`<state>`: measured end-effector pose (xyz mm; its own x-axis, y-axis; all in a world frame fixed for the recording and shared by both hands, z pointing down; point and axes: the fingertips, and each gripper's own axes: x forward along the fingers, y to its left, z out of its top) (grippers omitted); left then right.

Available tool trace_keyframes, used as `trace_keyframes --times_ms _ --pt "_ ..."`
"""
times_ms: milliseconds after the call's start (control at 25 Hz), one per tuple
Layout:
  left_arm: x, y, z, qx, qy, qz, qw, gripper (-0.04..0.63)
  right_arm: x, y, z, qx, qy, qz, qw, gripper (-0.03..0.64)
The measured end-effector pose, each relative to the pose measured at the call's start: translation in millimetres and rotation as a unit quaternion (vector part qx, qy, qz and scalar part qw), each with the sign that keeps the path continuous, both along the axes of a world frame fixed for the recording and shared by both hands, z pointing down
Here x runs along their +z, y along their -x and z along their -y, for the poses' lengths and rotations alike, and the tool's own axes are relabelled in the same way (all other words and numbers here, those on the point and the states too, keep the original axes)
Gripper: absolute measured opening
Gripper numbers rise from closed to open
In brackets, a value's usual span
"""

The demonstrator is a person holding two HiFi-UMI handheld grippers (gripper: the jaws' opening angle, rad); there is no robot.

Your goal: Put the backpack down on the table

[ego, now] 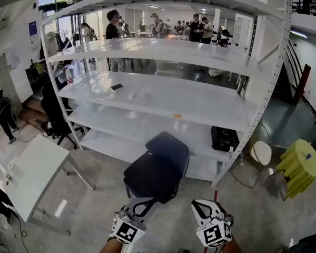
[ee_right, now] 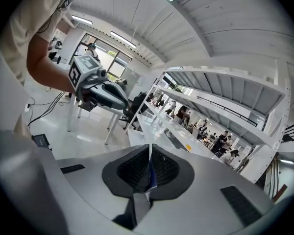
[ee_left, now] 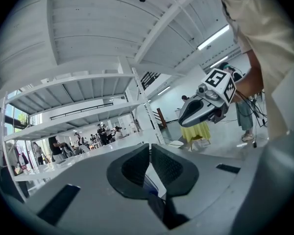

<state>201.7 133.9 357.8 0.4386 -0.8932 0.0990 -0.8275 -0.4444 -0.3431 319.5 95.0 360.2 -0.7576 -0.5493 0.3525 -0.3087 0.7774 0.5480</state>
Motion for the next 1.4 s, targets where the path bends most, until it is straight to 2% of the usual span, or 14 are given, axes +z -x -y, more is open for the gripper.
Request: trace_keyframes --times_ms 400,640,1000,1280,1360,1400 --pt "23 49 30 -0.033 0.030 -0.003 0.9990 0.023 32 44 45 -0.011 0.030 0.002 0.999 0.028" --pt "31 72 73 -0.045 0.042 -0.002 0.9981 0.023 45 75 92 -0.028 0.045 0.007 0.999 0.028" --pt "53 102 166 -0.053 0.074 0.010 0.9958 0.023 80 108 177 -0.042 0.088 0.007 0.995 0.028" --pt "75 130 209 -0.075 0.101 0.007 0.9920 0.023 111 131 220 -0.050 0.125 -0.001 0.991 0.031" --pt "86 137 217 -0.077 0.110 0.008 0.9909 0.023 123 135 229 -0.046 0.138 -0.004 0.989 0.054" --pt "91 142 221 -0.078 0.114 0.008 0.9903 0.023 129 138 233 -0.044 0.144 -0.007 0.989 0.106"
